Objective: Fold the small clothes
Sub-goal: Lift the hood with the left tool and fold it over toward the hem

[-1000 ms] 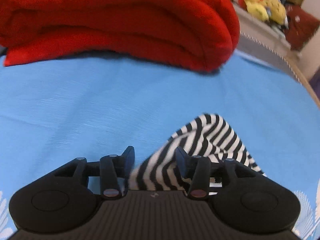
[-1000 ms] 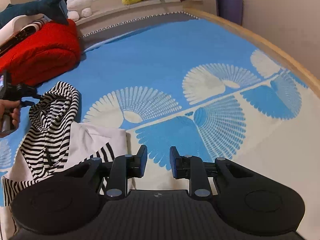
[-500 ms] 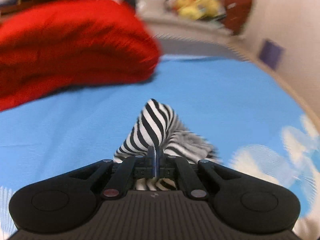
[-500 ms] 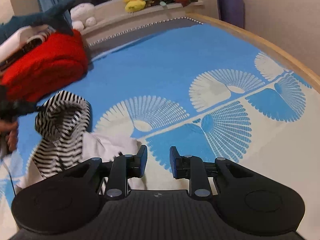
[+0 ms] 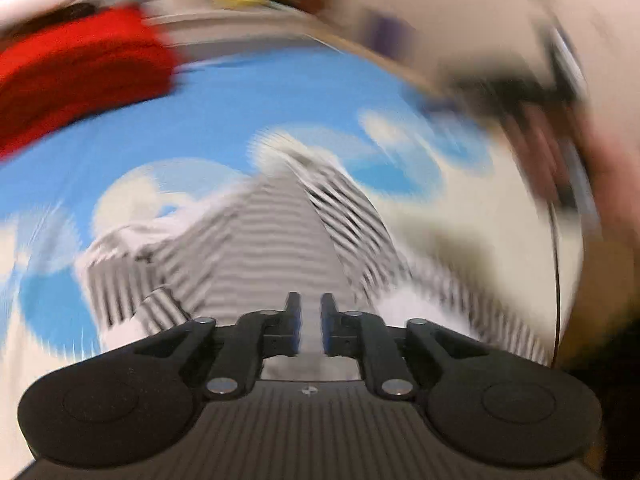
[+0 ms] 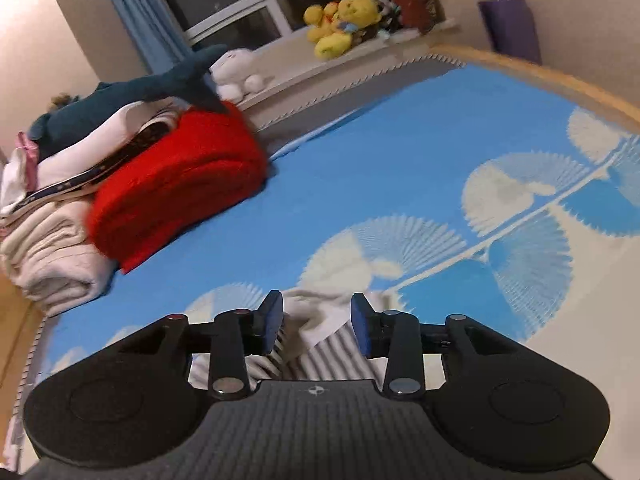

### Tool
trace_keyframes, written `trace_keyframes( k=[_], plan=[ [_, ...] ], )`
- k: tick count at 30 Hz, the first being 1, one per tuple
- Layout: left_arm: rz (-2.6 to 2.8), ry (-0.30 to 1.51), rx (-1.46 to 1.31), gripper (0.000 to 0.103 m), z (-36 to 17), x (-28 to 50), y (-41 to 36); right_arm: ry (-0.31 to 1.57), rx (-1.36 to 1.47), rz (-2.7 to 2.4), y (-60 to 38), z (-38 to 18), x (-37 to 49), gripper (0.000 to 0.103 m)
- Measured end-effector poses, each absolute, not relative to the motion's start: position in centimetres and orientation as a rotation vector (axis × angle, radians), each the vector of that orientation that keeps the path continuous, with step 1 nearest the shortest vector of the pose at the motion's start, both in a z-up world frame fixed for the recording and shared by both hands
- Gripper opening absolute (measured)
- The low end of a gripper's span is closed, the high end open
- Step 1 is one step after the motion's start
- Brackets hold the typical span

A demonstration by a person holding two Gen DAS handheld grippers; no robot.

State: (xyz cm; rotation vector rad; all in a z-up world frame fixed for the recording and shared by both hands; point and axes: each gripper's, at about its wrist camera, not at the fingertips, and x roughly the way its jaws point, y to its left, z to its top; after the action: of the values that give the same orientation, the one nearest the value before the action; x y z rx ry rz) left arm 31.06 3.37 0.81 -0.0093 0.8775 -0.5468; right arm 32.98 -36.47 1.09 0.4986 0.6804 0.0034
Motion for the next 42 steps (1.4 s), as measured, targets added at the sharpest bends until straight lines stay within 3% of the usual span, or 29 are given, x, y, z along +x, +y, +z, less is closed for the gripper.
trace_keyframes(
  k=[3,9,11,13,14,17,18,19,26,29,33,39,42],
  plan=[
    [-0.33,0.911,-0.224,0.015,-1.1,33.6,6.2,0.738,0.549,0.035,-35.4,0.1,33.0,0.039],
    [-0.073,1.169,-0.389,0.016,-8.9,38.9,9.6,0.92,0.596,0.125,-31.6,-3.4,34.3,0.039],
    [-0.08,1.208,-0.459,0.027,-10.7,38.9,10.0,0.999,0.612,0.151,-29.9,-5.1,34.9,0.039],
    [-0.111,1.251,-0.501,0.047,-11.8,38.4,9.4,1.069,0.621,0.149,-28.6,-6.4,35.6,0.039],
    [-0.126,1.273,-0.508,0.048,-12.3,38.4,9.0,1.087,0.613,0.146,-28.1,-6.7,36.0,0.039],
    [-0.137,1.289,-0.471,0.047,-12.8,37.7,8.0,1.097,0.575,0.152,-26.7,-7.0,37.1,0.039],
    [-0.147,1.281,-0.468,0.03,-12.5,37.2,7.8,1.098,0.568,0.152,-26.5,-7.1,37.3,0.041],
    [-0.167,1.267,-0.466,0.004,-12.3,37.2,7.6,1.102,0.56,0.151,-26.4,-7.2,37.6,0.045],
    [-0.615,1.031,-0.442,0.004,-6.8,34.4,3.3,1.148,0.599,0.073,-28.6,-9.7,37.6,0.049],
    [-0.791,1.083,-0.352,0.005,-6.9,32.5,-0.9,1.098,0.675,0.084,-30.3,-8.8,37.5,0.049],
    [-0.77,1.175,-0.354,0.031,-7.7,32.9,-1.0,1.109,0.611,0.08,-30.3,-8.8,37.6,0.051],
    [-0.338,1.173,-0.63,0.033,-9.5,36.2,7.3,1.201,0.607,0.055,-29.5,-11.4,37.1,0.05],
    [-0.166,1.289,-0.612,0.033,-12.0,36.6,8.5,1.217,0.615,0.054,-28.7,-12.1,37.1,0.05]
  ],
)
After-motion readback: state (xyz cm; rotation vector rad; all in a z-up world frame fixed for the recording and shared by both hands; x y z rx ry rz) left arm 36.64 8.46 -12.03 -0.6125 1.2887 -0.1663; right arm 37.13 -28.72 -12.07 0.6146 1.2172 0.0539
